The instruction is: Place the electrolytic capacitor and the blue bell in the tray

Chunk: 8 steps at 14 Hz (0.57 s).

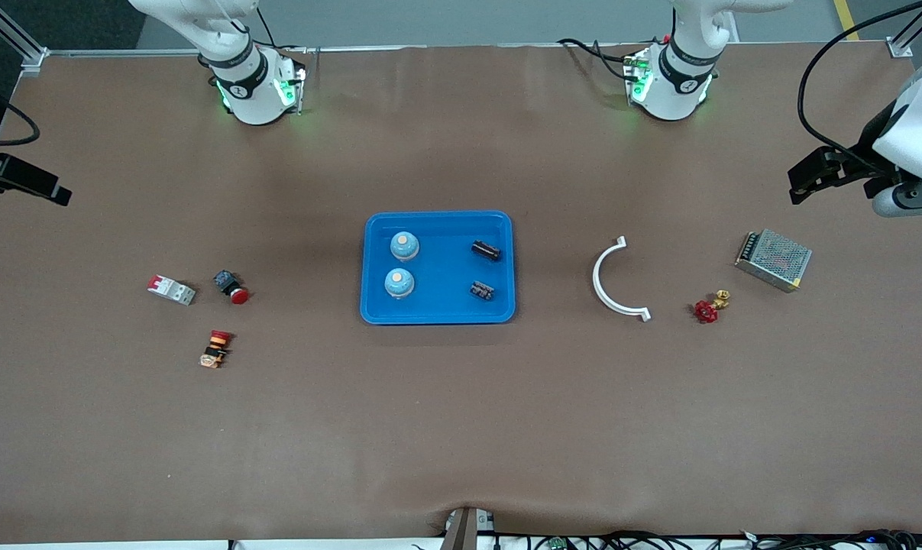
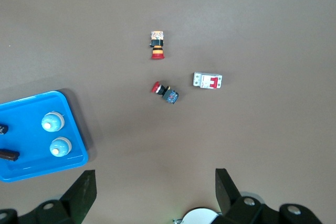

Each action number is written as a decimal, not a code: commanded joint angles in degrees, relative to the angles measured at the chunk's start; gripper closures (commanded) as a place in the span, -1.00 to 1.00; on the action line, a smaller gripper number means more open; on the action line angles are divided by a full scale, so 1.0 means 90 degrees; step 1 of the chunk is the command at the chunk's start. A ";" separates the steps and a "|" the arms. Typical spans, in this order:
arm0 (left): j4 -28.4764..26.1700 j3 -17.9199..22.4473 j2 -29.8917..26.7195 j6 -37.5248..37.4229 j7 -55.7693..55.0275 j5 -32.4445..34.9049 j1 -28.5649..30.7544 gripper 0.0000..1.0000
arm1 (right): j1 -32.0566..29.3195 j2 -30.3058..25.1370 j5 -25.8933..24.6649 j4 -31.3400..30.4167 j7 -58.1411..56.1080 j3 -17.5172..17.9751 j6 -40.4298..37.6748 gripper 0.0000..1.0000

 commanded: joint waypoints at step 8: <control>0.0026 0.0002 -0.0087 -0.0092 0.0114 -0.0120 0.0021 -1.00 | 0.0307 -0.0328 -0.0170 -0.0210 0.0233 -0.0064 -0.0036 -1.00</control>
